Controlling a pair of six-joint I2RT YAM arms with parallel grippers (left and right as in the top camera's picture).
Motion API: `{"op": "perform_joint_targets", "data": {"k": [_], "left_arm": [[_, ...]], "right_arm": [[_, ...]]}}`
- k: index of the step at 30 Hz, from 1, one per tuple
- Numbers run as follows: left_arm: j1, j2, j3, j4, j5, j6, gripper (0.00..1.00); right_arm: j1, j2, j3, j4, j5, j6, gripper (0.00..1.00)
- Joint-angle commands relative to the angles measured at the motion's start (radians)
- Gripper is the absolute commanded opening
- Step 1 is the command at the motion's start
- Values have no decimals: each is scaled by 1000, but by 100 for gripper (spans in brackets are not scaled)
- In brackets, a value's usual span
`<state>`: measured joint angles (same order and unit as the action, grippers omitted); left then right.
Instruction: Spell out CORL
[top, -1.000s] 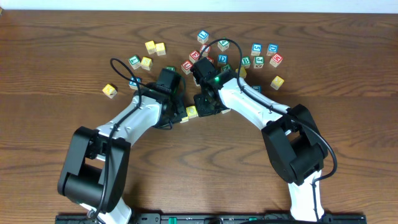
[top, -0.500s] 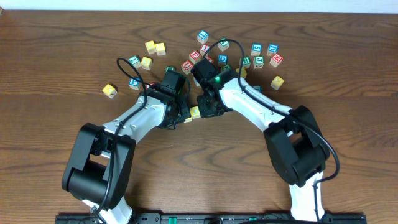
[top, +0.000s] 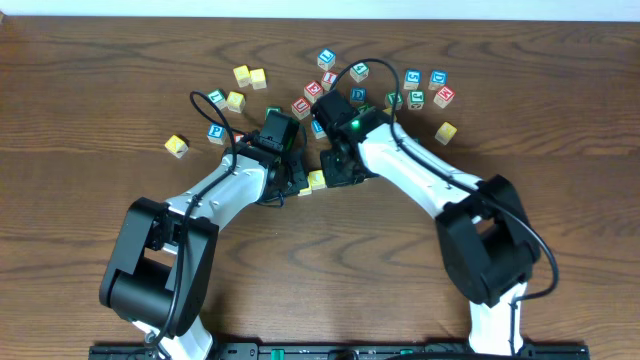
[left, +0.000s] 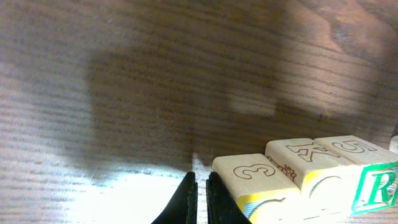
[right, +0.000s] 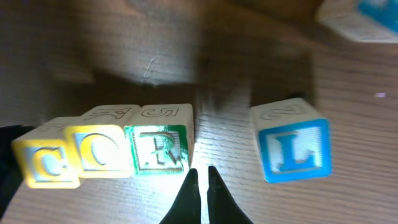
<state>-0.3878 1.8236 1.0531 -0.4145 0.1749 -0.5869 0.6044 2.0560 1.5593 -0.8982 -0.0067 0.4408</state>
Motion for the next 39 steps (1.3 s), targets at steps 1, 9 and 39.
{"op": "perform_joint_targets", "data": {"k": [1,9,39], "left_arm": [[-10,11,-10,13,0,42,8],[-53,19,-10,40,-3,63,8],[-63,51,-10,92,-20,82,8]], "right_arm": [[-43,-114,-1,-7,9,15,1],[-161,-127,-8,-60,8,14,1],[-159,8,-80,72,-43,15,1]]}}
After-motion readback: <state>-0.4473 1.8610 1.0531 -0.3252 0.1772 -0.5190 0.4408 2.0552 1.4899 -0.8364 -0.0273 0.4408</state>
